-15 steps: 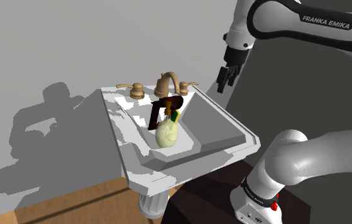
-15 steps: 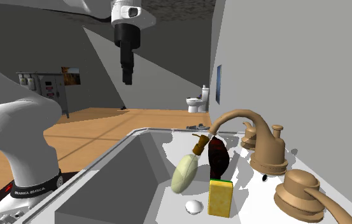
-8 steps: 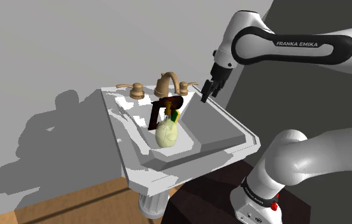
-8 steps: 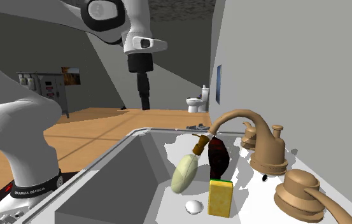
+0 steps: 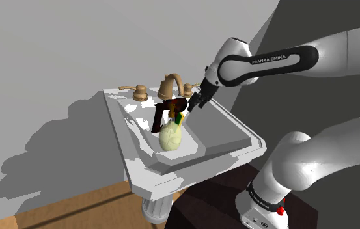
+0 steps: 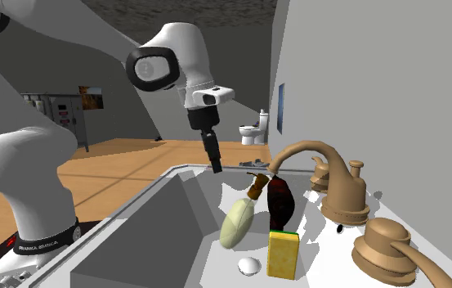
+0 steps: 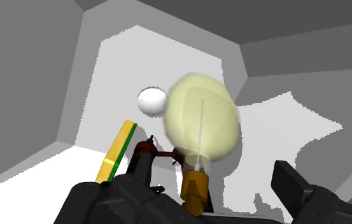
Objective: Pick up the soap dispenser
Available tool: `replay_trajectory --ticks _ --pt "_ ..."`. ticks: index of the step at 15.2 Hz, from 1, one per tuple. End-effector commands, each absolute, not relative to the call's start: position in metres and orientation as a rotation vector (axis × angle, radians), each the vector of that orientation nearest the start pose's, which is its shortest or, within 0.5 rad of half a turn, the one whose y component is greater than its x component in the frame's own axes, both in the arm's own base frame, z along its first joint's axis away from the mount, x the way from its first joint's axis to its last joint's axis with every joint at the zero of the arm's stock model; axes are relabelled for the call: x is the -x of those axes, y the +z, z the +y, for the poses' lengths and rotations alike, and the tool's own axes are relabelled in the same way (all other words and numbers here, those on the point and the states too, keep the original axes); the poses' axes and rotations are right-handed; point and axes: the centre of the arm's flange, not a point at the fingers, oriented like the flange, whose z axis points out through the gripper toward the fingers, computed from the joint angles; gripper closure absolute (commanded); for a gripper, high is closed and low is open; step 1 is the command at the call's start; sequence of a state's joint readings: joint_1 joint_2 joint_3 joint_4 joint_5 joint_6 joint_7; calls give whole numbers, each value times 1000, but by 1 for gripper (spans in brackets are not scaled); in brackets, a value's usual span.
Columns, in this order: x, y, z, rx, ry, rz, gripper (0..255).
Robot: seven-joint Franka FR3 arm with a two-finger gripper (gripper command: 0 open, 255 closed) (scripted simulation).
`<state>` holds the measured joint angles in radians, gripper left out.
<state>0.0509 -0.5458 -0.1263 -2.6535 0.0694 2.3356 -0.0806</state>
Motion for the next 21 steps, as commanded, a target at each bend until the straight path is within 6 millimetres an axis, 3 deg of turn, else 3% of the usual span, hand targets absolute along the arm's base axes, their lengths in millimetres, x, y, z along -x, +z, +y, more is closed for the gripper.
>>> replay_trajectory --ticks 1,9,17,19,20,21 --pt "-400 415 -30 2981 -412 56 0" --pt "-462 343 -29 2827 -613 100 0" --pt "-465 300 -29 2821 -620 102 0" --pt "-465 300 -29 2821 -620 102 0" --pt "-463 301 -28 2821 -620 102 255" --pt "-463 301 -28 2821 -620 102 255"
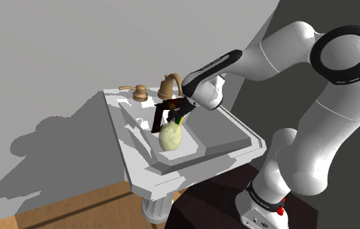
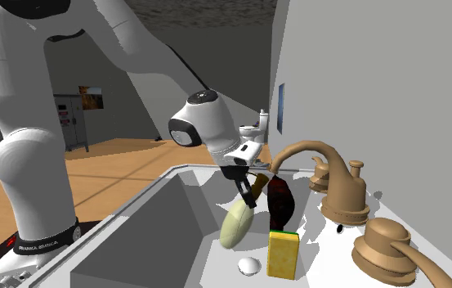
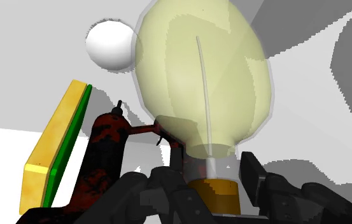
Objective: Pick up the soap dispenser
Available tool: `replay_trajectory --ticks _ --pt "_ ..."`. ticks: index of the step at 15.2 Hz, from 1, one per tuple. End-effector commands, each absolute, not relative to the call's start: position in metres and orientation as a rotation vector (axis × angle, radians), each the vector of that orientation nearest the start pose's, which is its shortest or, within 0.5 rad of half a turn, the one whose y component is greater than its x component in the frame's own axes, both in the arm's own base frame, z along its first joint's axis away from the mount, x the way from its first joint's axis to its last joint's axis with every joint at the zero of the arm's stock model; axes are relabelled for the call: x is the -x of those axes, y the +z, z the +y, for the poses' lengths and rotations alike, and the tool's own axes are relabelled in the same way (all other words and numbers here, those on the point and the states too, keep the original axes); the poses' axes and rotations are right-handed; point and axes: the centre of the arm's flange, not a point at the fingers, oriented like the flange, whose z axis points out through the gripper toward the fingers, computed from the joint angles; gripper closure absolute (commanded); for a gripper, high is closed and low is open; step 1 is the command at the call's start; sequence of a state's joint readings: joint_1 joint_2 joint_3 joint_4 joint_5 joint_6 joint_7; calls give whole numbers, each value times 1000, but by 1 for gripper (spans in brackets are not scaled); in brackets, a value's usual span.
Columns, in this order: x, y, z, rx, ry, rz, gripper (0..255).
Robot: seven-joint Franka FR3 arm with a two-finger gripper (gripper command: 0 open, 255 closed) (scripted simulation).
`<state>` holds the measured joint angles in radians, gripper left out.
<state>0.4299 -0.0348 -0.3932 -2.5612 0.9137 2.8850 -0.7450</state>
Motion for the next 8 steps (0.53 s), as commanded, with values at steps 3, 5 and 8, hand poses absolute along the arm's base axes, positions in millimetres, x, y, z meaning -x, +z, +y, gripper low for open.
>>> replay_trajectory --ticks 3,5,8 --pt "-463 301 -28 2821 -620 102 255" --pt "-463 301 -28 2821 -620 102 255" --pt "-465 300 -29 2821 -620 102 255"
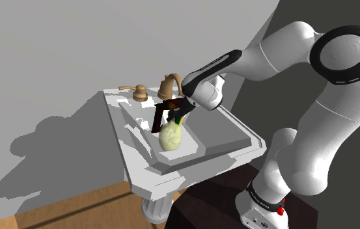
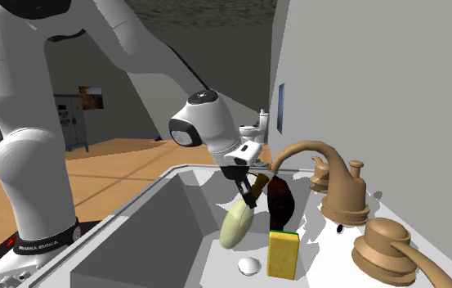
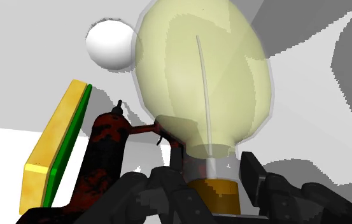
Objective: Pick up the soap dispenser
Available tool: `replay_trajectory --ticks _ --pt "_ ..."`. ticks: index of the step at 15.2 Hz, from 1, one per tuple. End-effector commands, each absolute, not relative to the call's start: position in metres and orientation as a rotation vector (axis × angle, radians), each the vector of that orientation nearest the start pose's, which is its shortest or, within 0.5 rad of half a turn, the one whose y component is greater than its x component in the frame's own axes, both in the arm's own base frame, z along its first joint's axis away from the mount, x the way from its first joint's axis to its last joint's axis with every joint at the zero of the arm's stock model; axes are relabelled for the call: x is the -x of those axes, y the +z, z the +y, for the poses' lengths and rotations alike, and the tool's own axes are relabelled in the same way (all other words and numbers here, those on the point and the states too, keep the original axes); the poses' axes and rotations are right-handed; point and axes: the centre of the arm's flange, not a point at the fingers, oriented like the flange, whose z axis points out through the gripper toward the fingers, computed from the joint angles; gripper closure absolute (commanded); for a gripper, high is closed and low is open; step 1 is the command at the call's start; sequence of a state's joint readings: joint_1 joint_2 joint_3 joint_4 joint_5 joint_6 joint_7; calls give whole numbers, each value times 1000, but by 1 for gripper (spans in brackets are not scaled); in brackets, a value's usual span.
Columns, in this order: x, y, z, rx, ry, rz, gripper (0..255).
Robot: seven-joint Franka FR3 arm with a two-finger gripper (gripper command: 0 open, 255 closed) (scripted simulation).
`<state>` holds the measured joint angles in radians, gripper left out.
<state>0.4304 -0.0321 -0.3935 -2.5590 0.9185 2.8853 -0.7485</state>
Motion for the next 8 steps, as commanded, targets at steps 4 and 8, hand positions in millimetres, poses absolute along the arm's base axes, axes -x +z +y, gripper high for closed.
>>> replay_trajectory --ticks 4,8 --pt "-465 322 -29 2821 -620 102 255" --pt "-465 343 -29 2821 -620 102 255"
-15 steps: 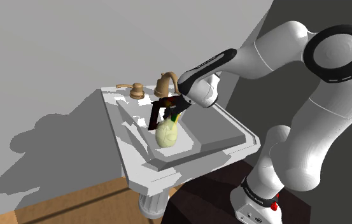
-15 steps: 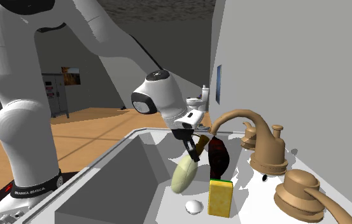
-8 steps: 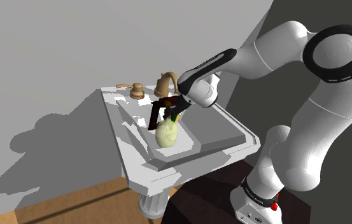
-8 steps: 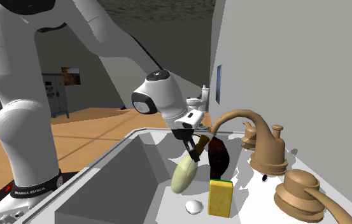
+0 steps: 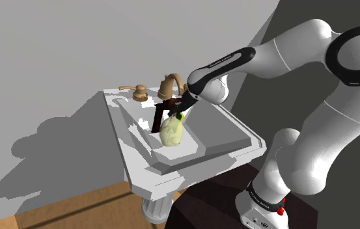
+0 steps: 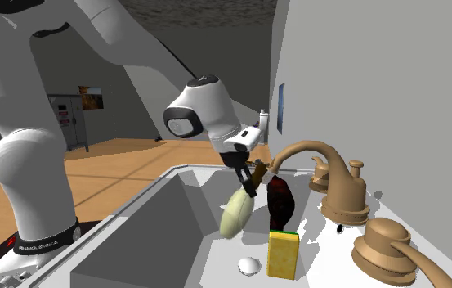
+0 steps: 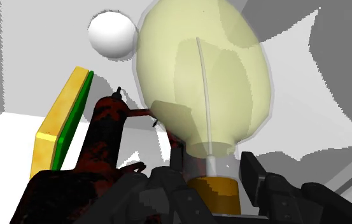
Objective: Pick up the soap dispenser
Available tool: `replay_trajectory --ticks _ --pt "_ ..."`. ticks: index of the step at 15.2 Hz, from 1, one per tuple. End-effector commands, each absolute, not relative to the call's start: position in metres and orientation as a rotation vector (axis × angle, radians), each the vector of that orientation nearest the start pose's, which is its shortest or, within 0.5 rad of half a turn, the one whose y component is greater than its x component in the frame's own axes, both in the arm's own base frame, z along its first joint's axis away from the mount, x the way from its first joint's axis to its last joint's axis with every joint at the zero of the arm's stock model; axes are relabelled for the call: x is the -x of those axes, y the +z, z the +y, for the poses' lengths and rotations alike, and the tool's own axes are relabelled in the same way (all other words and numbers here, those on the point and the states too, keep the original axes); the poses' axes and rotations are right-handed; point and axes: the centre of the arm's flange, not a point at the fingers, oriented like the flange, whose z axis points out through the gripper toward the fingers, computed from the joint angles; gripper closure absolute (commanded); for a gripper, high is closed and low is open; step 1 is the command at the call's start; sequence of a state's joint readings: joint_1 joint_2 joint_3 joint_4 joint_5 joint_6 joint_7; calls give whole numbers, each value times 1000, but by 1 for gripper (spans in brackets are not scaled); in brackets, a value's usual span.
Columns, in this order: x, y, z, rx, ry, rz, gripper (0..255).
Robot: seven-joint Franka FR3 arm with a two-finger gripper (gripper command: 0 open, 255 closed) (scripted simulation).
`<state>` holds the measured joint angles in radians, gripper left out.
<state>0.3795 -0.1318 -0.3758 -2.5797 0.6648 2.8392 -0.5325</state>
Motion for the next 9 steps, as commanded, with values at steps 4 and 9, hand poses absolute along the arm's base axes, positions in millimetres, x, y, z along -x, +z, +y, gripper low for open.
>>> replay_trajectory --ticks 4,9 --pt "-465 364 -29 2821 -620 102 255" --pt "-465 380 -29 2821 -620 102 255"
